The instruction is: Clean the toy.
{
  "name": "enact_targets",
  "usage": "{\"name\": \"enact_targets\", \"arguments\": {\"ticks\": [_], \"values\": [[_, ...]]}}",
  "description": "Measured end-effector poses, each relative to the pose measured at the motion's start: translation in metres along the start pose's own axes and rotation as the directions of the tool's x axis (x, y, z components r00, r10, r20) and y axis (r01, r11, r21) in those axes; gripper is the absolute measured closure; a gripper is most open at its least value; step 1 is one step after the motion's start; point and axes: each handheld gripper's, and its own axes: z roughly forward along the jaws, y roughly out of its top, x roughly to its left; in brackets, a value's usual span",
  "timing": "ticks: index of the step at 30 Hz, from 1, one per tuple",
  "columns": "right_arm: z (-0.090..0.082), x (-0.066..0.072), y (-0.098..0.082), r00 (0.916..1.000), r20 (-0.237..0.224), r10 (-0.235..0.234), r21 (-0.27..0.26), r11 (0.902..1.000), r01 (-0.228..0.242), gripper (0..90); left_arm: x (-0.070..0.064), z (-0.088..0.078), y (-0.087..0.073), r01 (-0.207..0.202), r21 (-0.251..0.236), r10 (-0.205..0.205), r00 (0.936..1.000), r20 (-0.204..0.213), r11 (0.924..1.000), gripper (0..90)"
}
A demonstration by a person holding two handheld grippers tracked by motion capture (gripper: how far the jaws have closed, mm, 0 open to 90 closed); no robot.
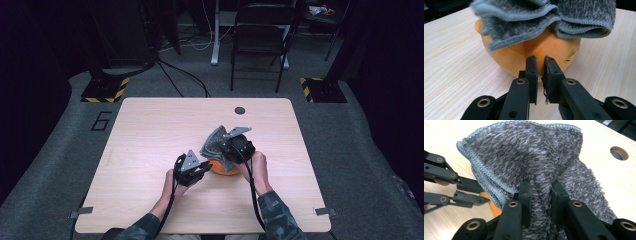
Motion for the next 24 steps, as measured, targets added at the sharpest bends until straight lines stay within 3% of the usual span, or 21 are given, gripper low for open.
{"name": "enact_targets", "arguments": {"ticks": [14, 24], "values": [[-0.010, -0.025, -0.018, 0.9970, 0.041, 0.065, 0.007, 0.9978, -0.066, 74.2, 0.000, 0.000, 0.000, 0.000, 0.006, 0.000, 1.0000, 0.006, 1.0000, 82.7], [-0.013, -0.047, -0.039, 0.9886, 0.072, 0.132, 0.030, 0.9905, -0.134, 74.1, 0.001, 0.000, -0.001, -0.005, 0.006, 0.005, 1.0000, 0.005, 1.0000, 82.7]]}}
